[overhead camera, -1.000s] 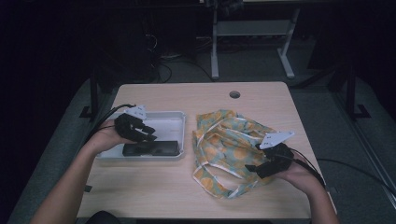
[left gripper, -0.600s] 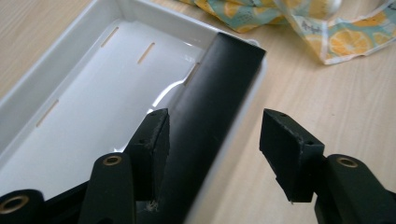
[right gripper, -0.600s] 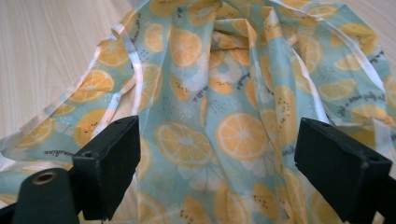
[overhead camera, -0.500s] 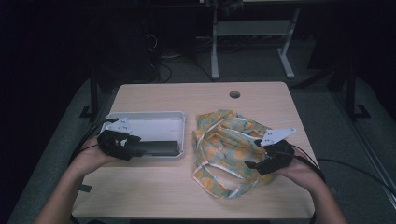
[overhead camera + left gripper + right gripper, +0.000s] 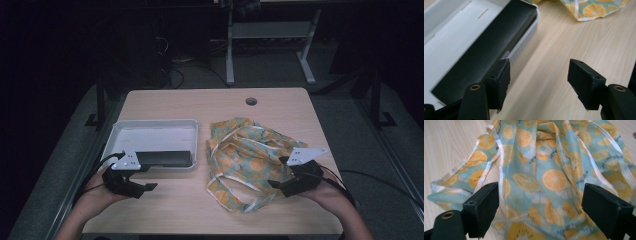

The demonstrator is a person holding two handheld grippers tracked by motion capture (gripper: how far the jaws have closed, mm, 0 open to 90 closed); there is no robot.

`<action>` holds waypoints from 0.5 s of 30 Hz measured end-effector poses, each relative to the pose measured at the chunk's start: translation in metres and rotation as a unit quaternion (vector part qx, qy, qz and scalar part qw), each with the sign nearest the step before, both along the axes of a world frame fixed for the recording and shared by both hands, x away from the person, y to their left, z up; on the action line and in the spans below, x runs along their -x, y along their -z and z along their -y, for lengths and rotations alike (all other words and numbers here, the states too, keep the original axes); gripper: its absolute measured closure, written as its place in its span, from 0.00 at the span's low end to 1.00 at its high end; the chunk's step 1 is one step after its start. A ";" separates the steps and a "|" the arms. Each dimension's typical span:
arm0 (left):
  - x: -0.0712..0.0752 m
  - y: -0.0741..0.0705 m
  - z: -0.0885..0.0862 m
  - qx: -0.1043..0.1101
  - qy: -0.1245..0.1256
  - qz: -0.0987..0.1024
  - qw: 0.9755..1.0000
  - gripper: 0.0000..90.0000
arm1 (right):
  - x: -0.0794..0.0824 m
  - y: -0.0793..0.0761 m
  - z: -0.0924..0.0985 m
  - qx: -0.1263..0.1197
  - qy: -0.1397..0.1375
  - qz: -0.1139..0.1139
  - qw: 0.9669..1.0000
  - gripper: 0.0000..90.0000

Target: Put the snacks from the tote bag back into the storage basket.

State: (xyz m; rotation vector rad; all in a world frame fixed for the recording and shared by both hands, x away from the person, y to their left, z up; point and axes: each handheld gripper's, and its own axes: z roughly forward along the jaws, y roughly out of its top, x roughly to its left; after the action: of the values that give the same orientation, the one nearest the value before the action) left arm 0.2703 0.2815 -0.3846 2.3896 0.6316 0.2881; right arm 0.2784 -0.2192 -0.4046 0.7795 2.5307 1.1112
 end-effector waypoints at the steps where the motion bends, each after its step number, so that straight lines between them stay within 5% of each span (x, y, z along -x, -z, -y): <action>1: 0.003 0.003 0.001 0.001 -0.001 0.004 1.000 0.38 | 0.002 0.000 0.002 0.000 0.002 0.001 1.000 0.16; 15: 0.029 0.035 -0.004 0.012 -0.028 0.010 0.999 0.28 | 0.042 0.010 0.037 -0.009 0.077 0.011 0.997 0.16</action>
State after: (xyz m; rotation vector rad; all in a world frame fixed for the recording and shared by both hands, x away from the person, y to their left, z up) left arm 0.2415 0.2853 -0.4192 2.3466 0.6895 0.3271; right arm 0.2362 -0.2566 -0.4147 0.9429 2.4003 1.0872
